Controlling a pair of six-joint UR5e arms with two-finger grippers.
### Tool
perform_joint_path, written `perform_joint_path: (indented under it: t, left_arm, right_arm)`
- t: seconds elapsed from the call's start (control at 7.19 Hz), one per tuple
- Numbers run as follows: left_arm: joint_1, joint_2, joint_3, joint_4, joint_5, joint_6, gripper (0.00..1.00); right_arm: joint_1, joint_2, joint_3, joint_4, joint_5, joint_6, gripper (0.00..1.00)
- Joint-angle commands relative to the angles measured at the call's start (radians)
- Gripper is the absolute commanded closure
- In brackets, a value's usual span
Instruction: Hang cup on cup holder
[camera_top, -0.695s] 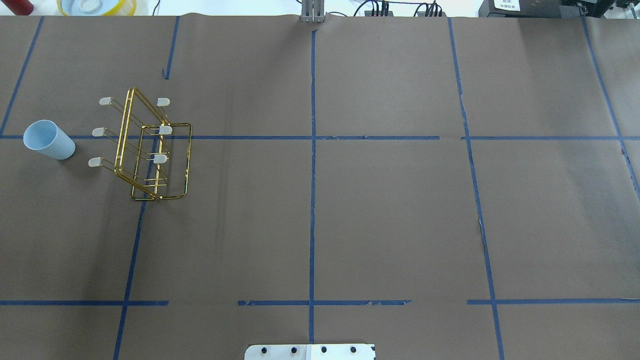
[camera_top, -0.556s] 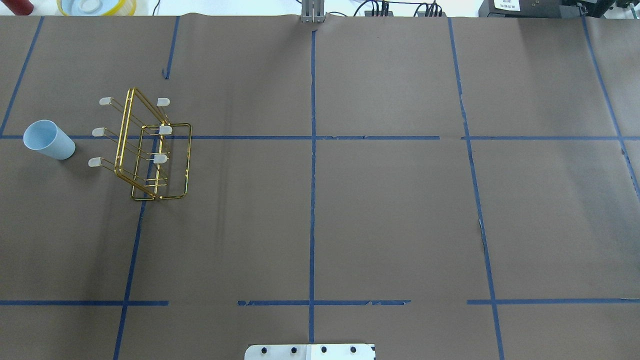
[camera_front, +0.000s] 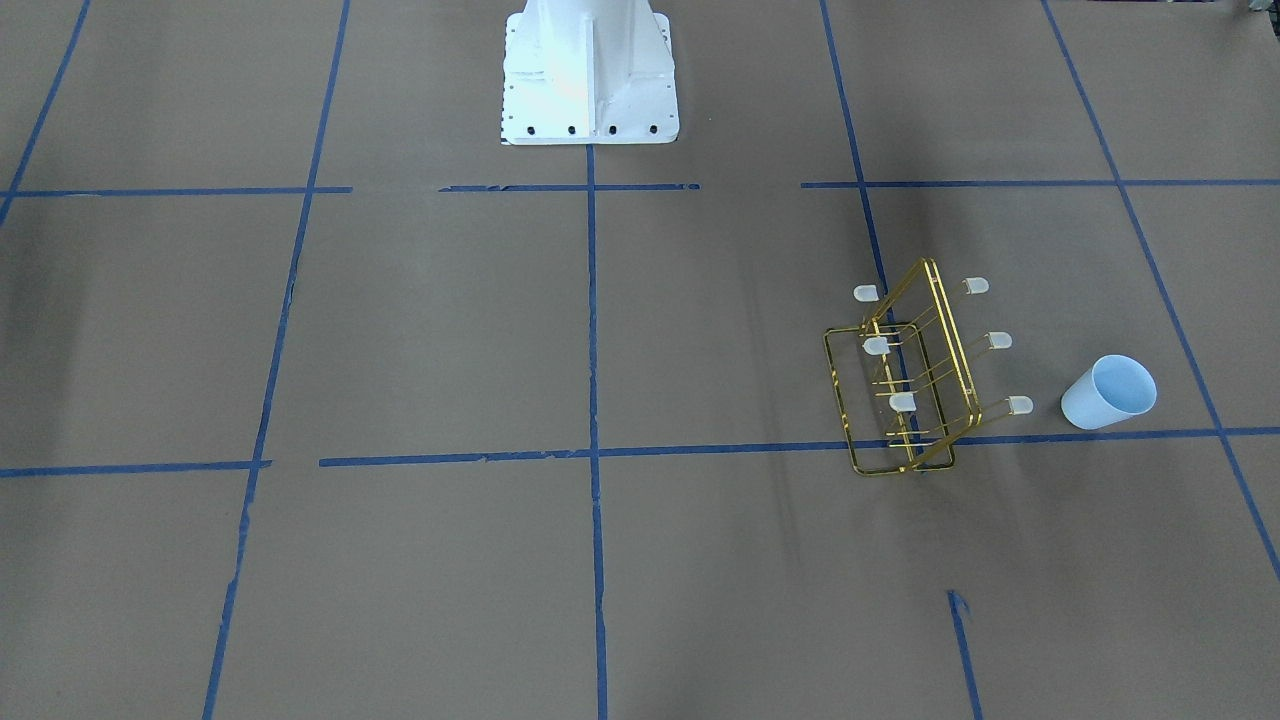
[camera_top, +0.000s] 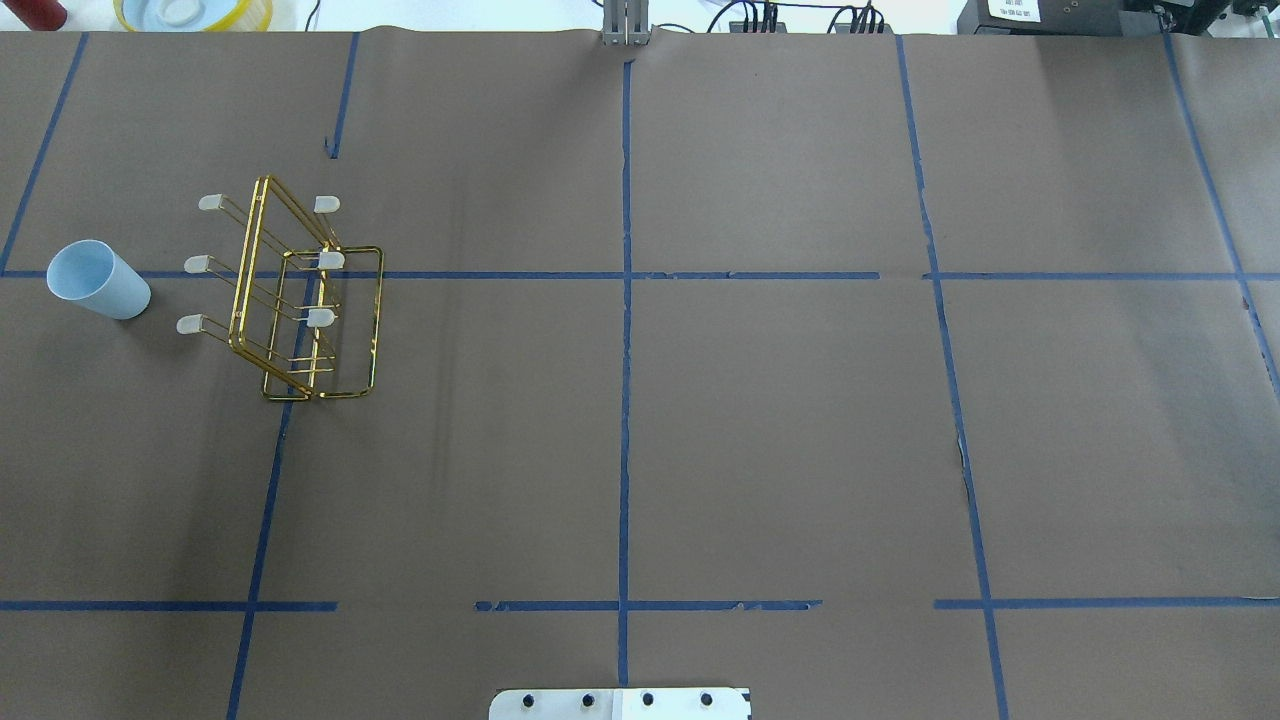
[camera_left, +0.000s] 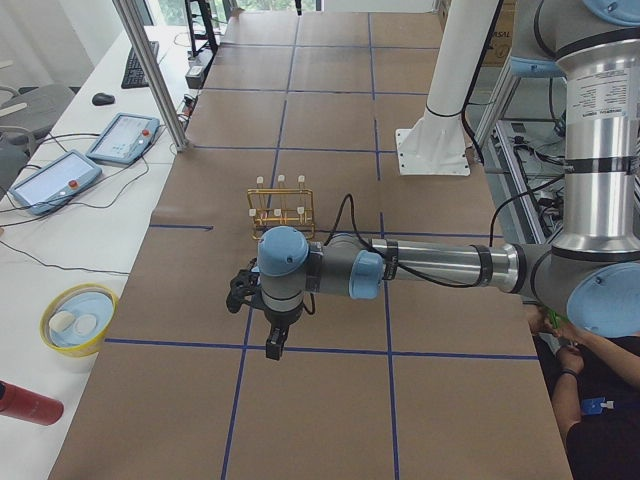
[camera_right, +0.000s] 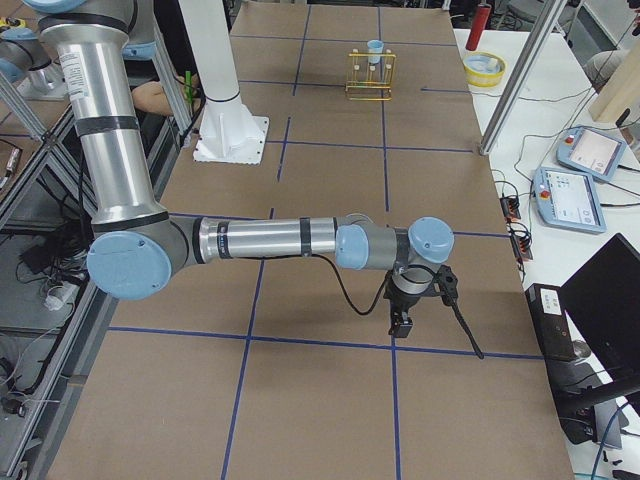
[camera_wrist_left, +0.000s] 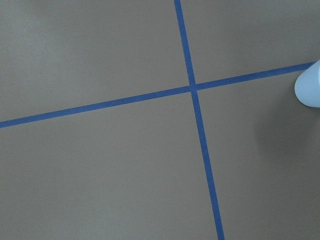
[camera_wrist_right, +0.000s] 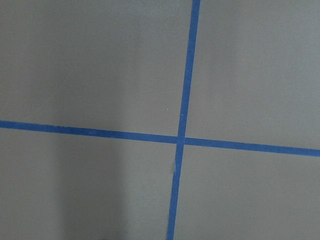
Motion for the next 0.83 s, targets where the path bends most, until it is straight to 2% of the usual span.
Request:
perform_joint_path:
  t: [0.0, 0.28, 0.56, 0.7]
  left_arm:
    - [0.001, -0.009, -0.025, -0.002, -0.002, -0.045, 0.0]
    - [0.001, -0.014, -0.104, -0.029, -0.002, -0.171, 0.0]
    - [0.014, -0.006, -0.106, -0.189, 0.023, -0.319, 0.0]
    - [0.063, 0.009, -0.111, -0.28, 0.097, -0.431, 0.0]
  right_arm:
    - [0.0, 0.0, 0.0, 0.001, 0.0, 0.0, 0.0]
    - [0.0, 0.0, 0.0, 0.001, 0.0, 0.0, 0.0]
    - [-0.001, 0.0, 0.0, -0.001, 0.0, 0.0, 0.0]
    - [0.0, 0.0, 0.0, -0.001, 0.0, 0.0, 0.0]
